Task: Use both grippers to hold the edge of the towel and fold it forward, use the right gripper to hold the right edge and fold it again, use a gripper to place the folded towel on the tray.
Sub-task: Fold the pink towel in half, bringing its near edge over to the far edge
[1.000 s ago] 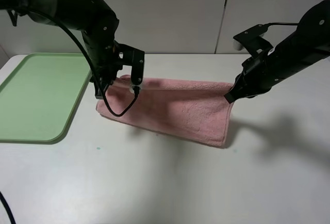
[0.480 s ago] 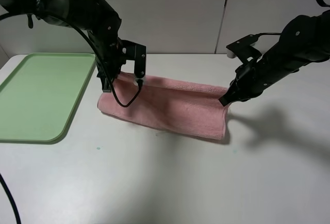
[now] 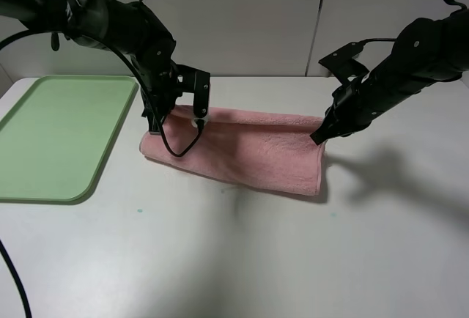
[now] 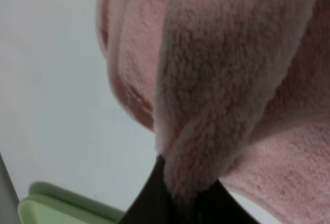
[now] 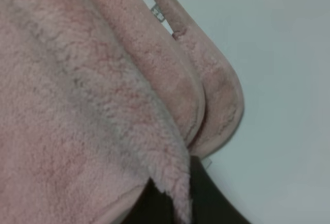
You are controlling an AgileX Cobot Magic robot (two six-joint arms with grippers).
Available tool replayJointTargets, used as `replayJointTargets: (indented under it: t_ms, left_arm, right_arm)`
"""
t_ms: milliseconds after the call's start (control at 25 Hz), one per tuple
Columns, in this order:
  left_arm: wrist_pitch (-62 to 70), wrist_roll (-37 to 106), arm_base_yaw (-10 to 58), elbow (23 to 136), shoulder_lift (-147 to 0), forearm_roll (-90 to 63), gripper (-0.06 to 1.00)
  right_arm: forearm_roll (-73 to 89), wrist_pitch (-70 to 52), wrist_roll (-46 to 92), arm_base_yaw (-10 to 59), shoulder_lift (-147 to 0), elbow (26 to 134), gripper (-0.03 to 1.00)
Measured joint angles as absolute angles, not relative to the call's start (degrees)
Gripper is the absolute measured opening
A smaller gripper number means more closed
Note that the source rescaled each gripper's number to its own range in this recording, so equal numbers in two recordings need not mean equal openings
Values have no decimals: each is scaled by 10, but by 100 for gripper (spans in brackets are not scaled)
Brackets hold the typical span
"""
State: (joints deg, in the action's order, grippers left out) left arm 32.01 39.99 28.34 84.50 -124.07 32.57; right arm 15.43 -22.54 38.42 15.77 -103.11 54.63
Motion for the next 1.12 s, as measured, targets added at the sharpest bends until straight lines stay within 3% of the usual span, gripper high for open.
replayJointTargets:
  t_ms: [240, 320, 360, 440, 520, 600, 680, 760, 1120]
  left_arm:
    - [310, 399, 283, 845, -1241, 328, 1]
    - [310, 398, 283, 845, -1241, 328, 4]
    - [310, 393, 283, 845, -1241, 328, 9]
    - [310, 371, 282, 845, -1241, 329, 21]
    - [309, 348, 282, 845, -1241, 340, 45]
    - [307, 333, 281, 845, -1241, 350, 71]
    - [302, 325, 279, 845, -1241, 354, 89]
    - [300, 325, 279, 845, -1241, 355, 95]
    - [296, 324, 279, 845, -1241, 356, 100]
  right_arm:
    - [149, -224, 384, 157, -1031, 546, 0]
    - [147, -221, 384, 157, -1031, 546, 9]
    - [141, -218, 384, 157, -1031, 546, 17]
    - [129, -212, 384, 156, -1031, 546, 49]
    - [121, -200, 384, 156, -1031, 546, 80]
    - [121, -188, 384, 156, -1031, 546, 93]
    - [120, -182, 384, 156, -1031, 546, 97]
    - [119, -177, 384, 156, -1031, 546, 99]
    - [119, -171, 384, 156, -1031, 546, 100]
